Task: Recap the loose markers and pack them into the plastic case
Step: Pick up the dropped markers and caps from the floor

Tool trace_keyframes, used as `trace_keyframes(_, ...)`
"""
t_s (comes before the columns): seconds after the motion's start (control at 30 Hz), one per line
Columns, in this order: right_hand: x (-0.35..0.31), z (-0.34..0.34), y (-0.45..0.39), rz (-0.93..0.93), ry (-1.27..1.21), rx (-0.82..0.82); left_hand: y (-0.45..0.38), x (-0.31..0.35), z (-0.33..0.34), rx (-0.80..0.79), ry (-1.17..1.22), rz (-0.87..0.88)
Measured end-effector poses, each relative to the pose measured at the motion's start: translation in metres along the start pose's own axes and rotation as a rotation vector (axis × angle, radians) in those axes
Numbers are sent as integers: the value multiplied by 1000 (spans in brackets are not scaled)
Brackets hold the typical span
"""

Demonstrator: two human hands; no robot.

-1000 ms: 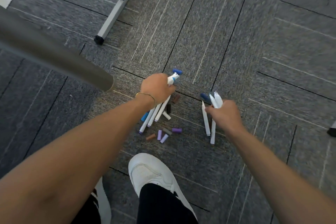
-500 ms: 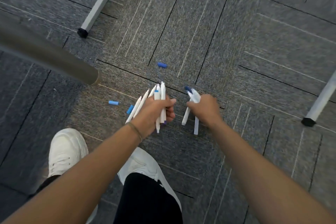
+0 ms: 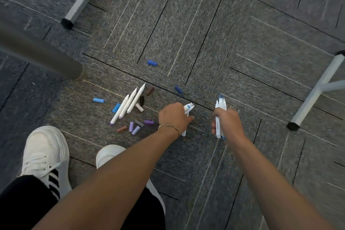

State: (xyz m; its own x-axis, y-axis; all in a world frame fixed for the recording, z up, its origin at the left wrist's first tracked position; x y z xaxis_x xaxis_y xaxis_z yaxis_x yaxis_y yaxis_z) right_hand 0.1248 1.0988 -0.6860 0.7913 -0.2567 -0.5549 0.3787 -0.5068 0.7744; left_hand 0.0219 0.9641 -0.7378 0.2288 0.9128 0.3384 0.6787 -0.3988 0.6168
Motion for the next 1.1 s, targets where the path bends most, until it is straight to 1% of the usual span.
trace_keyframes(0.07,0,-1,1,3,-3,-6,-1,3,0,16,-47,29)
trace_keyframes(0.13,-1,1,2,11,8,-14,1,2,0,22,7,40)
trace_keyframes(0.27,-5,24,-4,3,25,-33,12,-16,-10,49,344,-16)
trace_keyframes(0.37,-10,60,-11,-20,132,-41,20,-41,-28,71,568,-94)
trace_keyframes(0.43,-20,93,-14,-58,196,-64,27,-60,-43,92,679,-121)
trace_keyframes(0.5,-31,127,-16,-93,260,-84,34,-81,-59,145,802,-165)
trace_keyframes(0.6,-48,171,-18,-114,386,-105,40,-120,-75,234,957,-282)
trace_keyframes(0.67,-55,193,-20,-129,484,-84,42,-142,-81,237,1048,-361)
trace_keyframes(0.77,-64,213,-19,-158,583,-23,47,-165,-87,213,1061,-428)
trace_keyframes(0.83,-68,220,-17,-179,661,37,48,-178,-91,239,1027,-408)
trace_keyframes(0.9,-73,226,-15,-224,756,83,47,-193,-94,291,944,-396)
trace_keyframes(0.97,-78,231,-13,-301,861,101,45,-205,-96,325,839,-404)
trace_keyframes(1.1,-88,239,-10,-480,1128,132,42,-211,-98,322,685,-391)
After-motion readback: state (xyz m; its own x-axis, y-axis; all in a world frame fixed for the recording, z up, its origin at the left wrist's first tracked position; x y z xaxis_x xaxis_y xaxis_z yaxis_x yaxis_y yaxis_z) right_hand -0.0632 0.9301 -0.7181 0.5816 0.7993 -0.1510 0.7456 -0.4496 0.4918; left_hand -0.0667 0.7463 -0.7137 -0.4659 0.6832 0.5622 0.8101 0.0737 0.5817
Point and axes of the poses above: each hand's wrist, its own y-axis away from the middle knuckle, its own z-axis out of the palm, x = y × z, the point moved 4 cm from there along -y, towards the middle knuckle, and after that the axes turned 4 degrees about -x, right-handed, at the moved point
